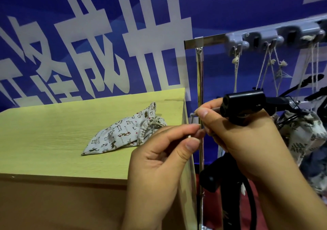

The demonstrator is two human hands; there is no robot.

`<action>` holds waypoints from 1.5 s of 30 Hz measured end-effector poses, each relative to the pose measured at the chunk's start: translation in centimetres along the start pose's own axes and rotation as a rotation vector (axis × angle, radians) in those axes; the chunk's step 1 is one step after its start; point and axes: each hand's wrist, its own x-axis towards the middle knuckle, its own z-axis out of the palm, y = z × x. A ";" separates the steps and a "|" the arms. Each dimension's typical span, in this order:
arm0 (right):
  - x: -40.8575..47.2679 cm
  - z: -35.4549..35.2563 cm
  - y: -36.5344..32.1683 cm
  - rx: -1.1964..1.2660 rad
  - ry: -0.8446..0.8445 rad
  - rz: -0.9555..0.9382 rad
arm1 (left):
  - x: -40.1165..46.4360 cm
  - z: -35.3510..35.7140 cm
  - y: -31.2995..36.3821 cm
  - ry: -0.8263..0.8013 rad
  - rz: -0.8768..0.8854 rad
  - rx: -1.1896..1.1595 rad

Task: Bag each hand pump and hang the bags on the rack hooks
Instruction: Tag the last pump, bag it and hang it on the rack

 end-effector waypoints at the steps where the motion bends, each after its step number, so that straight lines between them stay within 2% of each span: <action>1: 0.0 0.0 0.0 -0.006 -0.005 0.002 | 0.0 0.0 0.0 0.003 -0.002 -0.005; 11: -0.1 0.1 -0.5 -0.047 -0.065 -0.003 | 0.0 -0.4 -0.2 0.003 -0.020 -0.035; 19: 0.5 0.0 0.0 0.016 -0.093 0.037 | 1.2 -0.2 -0.2 -0.068 -0.066 -0.197; 27: 0.3 0.2 0.5 -0.015 -0.068 -0.108 | 1.5 -0.3 0.0 -0.075 0.056 0.091; 30: 0.0 0.4 0.2 0.030 -0.129 -0.152 | 1.3 -0.6 0.1 -0.077 0.143 0.283; 32: -0.3 0.6 -0.1 0.078 -0.148 -0.173 | 1.1 -0.6 0.3 -0.069 0.182 0.320; 34: -0.6 0.8 -0.3 0.139 -0.141 -0.167 | 1.1 -0.4 0.2 -0.040 0.130 0.194; 37: -0.7 1.1 -0.2 0.064 -0.114 -0.163 | 1.5 -0.3 -0.5 0.030 -0.046 -0.077; 39: -0.6 1.1 -0.1 0.048 -0.112 -0.156 | 1.7 -0.3 -1.0 0.031 -0.067 -0.104; 45: -0.4 1.0 -0.1 0.058 -0.135 -0.117 | 1.7 0.2 -1.2 0.078 0.017 -0.107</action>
